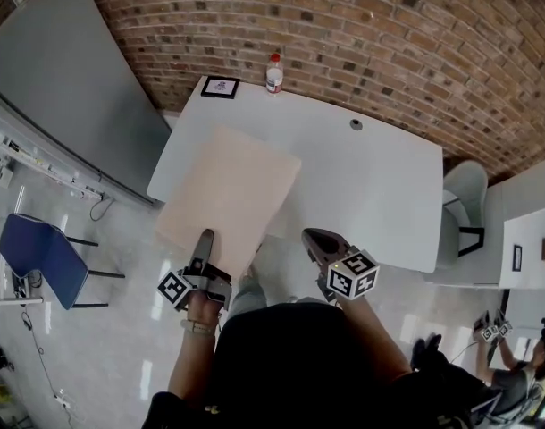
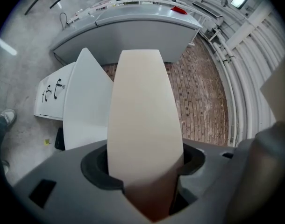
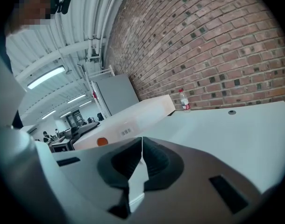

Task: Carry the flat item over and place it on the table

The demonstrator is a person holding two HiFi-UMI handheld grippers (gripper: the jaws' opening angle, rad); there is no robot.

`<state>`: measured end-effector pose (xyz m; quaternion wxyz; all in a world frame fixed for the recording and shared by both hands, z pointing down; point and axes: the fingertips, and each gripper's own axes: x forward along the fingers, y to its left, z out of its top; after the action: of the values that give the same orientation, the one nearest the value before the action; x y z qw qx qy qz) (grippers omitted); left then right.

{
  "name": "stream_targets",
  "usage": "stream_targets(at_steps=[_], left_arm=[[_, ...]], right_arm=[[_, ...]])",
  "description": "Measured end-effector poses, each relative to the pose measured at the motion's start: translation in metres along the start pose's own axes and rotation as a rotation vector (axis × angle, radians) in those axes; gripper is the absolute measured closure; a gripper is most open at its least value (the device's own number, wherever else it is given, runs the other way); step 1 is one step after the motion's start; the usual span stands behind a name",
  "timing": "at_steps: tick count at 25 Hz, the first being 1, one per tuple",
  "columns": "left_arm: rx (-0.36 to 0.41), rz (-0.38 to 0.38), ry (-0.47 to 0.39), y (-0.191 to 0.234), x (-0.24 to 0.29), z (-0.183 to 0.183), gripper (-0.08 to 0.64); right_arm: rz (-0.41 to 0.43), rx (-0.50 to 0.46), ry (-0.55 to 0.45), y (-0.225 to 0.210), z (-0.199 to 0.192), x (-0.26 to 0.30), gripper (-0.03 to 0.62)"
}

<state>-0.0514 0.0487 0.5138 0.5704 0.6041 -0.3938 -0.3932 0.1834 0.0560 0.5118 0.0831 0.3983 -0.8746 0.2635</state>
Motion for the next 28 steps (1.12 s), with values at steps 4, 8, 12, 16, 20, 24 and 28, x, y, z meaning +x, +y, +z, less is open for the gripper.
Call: stream_targets(at_steps=[4,8,12,16,20,24,28], left_arm=[[-0.032,0.026,0.017,0.012,0.019,0.033,0.28],[-0.057,0.057,0.047,0.032,0.038,0.063,0.281],[-0.075,0.088,0.091,0.051,0.058,0.086,0.281],[-0.102,0.116,0.121,0.07,0.077,0.105,0.281],[-0.133,0.151,0.134,0.093,0.092,0.117,0.281],[-0.141,0.179,0.131,0.116,0.106,0.123,0.281],[-0.135,0.223,0.133,0.134,0.113,0.123,0.281]], right_arm=[[-0.023,0.01,0.014,0.007,0.008,0.036,0.578],[-0.048,0.001,0.048,0.017,0.012,0.068,0.578],[-0.071,0.012,0.066,0.022,0.015,0.095,0.578],[-0.077,0.004,0.113,0.026,0.019,0.12,0.578],[-0.079,-0.028,0.177,0.028,0.023,0.145,0.535],[-0.064,-0.032,0.222,0.031,0.025,0.171,0.487],[-0.037,-0.056,0.297,0.033,0.016,0.194,0.438]])
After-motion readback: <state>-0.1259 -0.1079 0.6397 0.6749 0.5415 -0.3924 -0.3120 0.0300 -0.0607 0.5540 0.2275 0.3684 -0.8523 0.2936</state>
